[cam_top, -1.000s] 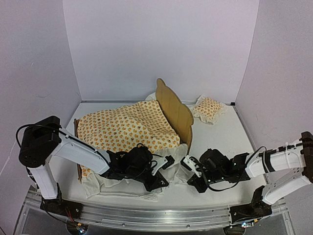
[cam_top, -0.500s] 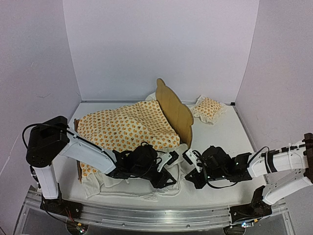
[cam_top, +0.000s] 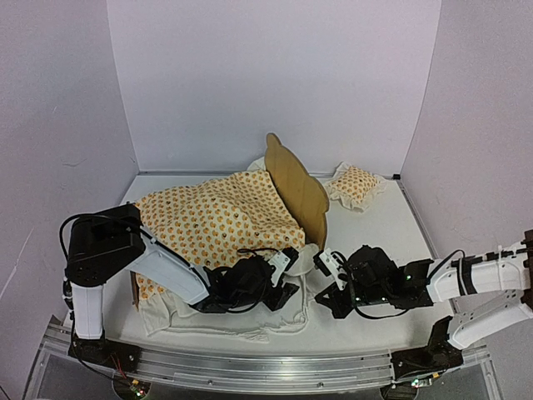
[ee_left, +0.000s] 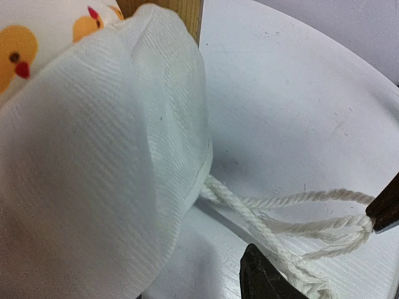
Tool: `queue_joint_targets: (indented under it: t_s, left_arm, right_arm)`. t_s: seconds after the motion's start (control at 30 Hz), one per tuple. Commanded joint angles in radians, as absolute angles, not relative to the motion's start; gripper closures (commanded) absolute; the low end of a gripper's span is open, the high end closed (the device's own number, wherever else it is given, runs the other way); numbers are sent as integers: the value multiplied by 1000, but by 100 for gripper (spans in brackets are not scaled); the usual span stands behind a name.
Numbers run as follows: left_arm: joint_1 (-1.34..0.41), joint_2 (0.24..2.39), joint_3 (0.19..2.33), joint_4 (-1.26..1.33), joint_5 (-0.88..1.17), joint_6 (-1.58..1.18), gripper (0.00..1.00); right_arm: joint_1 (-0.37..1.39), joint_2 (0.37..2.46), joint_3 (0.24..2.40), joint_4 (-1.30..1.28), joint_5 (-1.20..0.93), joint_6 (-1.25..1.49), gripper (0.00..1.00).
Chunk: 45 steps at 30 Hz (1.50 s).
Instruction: Set up the pet bed
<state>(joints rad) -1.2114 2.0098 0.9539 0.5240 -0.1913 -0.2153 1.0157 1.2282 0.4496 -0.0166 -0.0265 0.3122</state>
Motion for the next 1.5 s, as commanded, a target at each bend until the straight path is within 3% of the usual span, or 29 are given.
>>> queue_joint_targets:
  t_s: [0.0, 0.4, 0.6, 0.8, 1.2, 1.37, 1.47]
  left_arm:
    - [-1209, 1932, 960, 651, -365, -154, 46]
    - [-1206, 1919, 1007, 656, -317, -336, 53]
    - [-1176, 1879, 1038, 642, -271, -360, 42]
    - [-1114, 1830, 1084, 622, -186, -327, 48]
    - [-1046, 1891, 1120, 462, -291, -404, 69]
    - [-1048, 1889, 1124, 322, -215, -410, 67]
    - [-1050, 1857, 1157, 177, -203, -413, 57]
  right_arm:
    - [1013, 1201, 458, 26, -33, 325, 100]
    - [1014, 1198, 481, 26, -49, 332, 100]
    - [1015, 1196, 498, 22, -76, 339, 100]
    - [1014, 1180, 490, 20, -70, 347, 100]
    - [1015, 1192, 501, 20, -83, 362, 100]
    - [1014, 1195, 505, 19, -81, 369, 100]
    - [1014, 1190, 501, 18, -65, 372, 100]
